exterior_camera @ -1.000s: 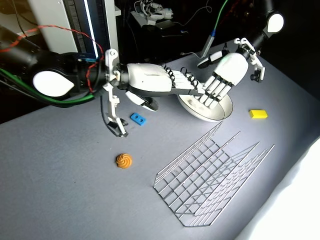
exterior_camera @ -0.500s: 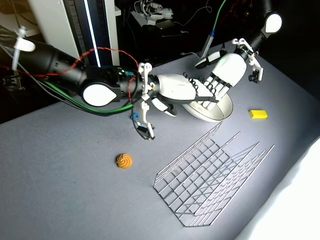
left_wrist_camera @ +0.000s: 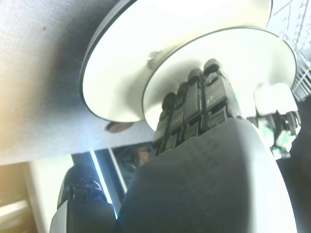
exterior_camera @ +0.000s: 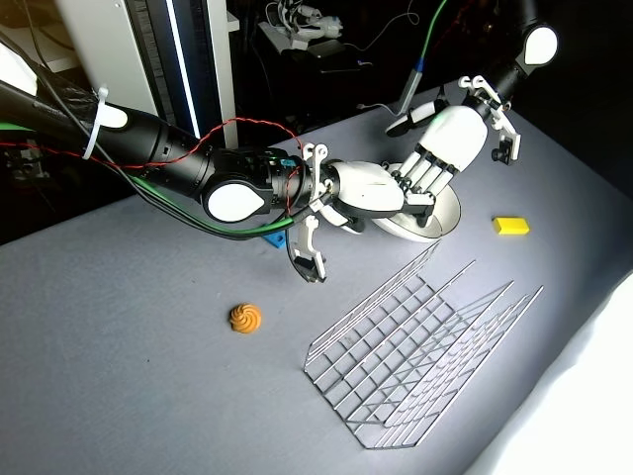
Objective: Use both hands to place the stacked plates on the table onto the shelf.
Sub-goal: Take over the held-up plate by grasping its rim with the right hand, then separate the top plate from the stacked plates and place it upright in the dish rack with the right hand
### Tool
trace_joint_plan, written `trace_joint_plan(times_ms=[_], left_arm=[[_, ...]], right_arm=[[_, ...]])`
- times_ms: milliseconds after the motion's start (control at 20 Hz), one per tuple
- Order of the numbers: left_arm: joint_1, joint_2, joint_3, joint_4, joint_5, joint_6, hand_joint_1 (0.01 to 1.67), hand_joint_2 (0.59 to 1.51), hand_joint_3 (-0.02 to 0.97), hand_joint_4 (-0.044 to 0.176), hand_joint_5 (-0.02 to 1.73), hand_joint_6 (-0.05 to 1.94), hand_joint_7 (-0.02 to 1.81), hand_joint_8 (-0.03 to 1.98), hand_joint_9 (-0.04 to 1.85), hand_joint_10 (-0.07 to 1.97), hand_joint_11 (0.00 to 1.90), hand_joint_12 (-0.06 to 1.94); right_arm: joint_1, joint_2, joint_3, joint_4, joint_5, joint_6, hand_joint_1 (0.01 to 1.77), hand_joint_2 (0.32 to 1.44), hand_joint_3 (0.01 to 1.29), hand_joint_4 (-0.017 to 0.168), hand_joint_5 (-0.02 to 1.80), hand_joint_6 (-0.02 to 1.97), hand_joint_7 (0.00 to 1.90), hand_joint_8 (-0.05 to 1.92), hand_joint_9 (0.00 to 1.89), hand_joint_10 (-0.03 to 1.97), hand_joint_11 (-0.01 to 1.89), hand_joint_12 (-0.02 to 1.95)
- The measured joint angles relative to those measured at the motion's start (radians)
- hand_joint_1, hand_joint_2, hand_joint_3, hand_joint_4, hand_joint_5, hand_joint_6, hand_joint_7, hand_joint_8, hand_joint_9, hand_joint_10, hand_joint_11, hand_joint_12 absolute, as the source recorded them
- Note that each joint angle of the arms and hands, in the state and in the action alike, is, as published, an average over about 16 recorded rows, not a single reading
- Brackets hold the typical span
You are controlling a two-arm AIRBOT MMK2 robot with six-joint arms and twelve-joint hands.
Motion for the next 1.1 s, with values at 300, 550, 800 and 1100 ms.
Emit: trace_joint_plan(times_ms=[300,550,800,1100], left_arm=[[-0.013,0.004,0.000,0.006,-0.002,-0.002,0.02,1.022,0.020,0.000,0.01,0.01,0.01,-0.02,0.02,0.01,0.01,-0.01],[-0.047,0.016,0.011,0.004,-0.019,-0.015,0.02,1.022,0.020,-0.001,0.02,0.01,0.01,-0.02,0.02,0.01,0.01,-0.01],[-0.088,0.035,0.037,0.002,-0.051,-0.030,0.02,1.023,0.020,0.000,0.02,0.01,0.02,-0.01,0.02,0.01,0.01,-0.01],[-0.126,0.056,0.096,-0.011,-0.099,-0.047,0.02,1.024,0.020,0.005,0.02,0.01,0.01,-0.02,0.02,0.01,0.02,-0.01]], right_arm=[[0.005,-0.015,0.009,-0.007,0.021,-0.001,1.10,1.01,0.02,-0.003,0.74,0.49,0.85,0.28,0.98,0.03,0.67,1.11],[0.010,-0.019,0.008,-0.010,0.039,-0.002,1.09,0.94,0.01,-0.005,0.85,0.73,0.99,0.44,1.14,0.19,0.90,1.10],[0.017,-0.018,0.006,-0.008,0.042,0.001,1.12,0.91,0.01,-0.005,0.89,0.79,1.03,0.52,1.14,0.50,0.95,1.12],[0.042,0.001,-0.017,-0.004,0.026,0.004,1.18,0.91,0.01,-0.002,0.90,0.86,1.04,0.61,1.10,0.72,0.91,1.17]])
